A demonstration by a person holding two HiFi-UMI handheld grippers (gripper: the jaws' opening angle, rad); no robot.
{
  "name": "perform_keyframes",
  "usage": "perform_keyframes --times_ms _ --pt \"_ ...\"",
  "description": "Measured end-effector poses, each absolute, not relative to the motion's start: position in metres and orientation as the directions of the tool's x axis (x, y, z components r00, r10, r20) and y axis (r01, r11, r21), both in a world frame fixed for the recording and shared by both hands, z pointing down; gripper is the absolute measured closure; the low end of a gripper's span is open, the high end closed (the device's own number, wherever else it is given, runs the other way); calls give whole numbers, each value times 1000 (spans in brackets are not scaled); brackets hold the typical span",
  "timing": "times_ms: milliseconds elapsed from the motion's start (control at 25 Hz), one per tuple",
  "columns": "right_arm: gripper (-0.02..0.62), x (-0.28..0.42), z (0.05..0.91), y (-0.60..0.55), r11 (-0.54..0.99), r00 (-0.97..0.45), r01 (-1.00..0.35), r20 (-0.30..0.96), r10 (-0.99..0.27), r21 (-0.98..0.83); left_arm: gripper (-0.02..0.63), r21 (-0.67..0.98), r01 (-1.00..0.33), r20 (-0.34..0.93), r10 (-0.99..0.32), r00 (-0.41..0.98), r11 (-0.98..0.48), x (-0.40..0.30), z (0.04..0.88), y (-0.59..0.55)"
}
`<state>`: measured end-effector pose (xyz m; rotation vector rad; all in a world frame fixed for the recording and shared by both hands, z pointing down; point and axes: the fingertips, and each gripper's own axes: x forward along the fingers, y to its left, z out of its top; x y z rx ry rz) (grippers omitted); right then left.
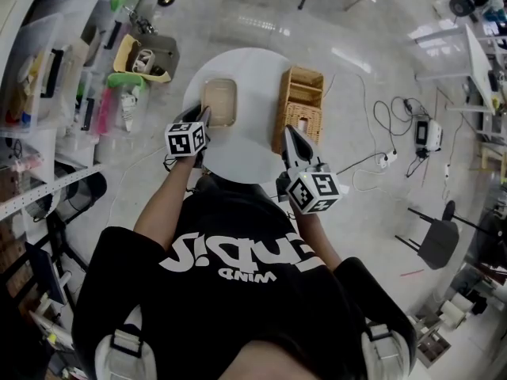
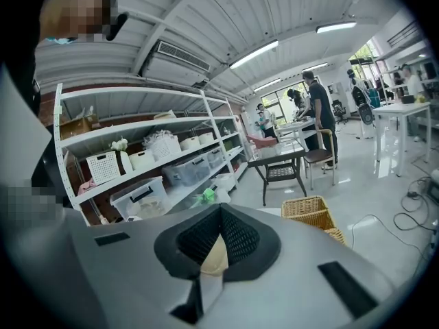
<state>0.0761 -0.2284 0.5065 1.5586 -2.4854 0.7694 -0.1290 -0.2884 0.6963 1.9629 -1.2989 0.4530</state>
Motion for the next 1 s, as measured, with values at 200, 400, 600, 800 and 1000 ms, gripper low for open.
perform_keyframes --times_ms 200,400,600,800,1000 --pt "597 79 504 -222 345 -465 -868 338 -818 -358 542 396 -887 606 -657 448 -240 -125 682 -289" --pt "597 81 499 -211 349 -463 -868 321 -826 -354 565 421 -872 567 -677 469 -252 -120 667 -286" --pt "597 83 493 -202 356 -463 -866 297 -835 -351 574 447 -858 531 -697 482 -253 -113 648 -283" --pt "597 84 488 -190 362 -465 -863 274 -842 -353 574 457 -849 484 -728 486 -264 -106 622 -280" --pt "597 87 481 -183 367 -464 -861 246 -851 -353 572 431 -849 407 -774 485 -306 -101 572 -285"
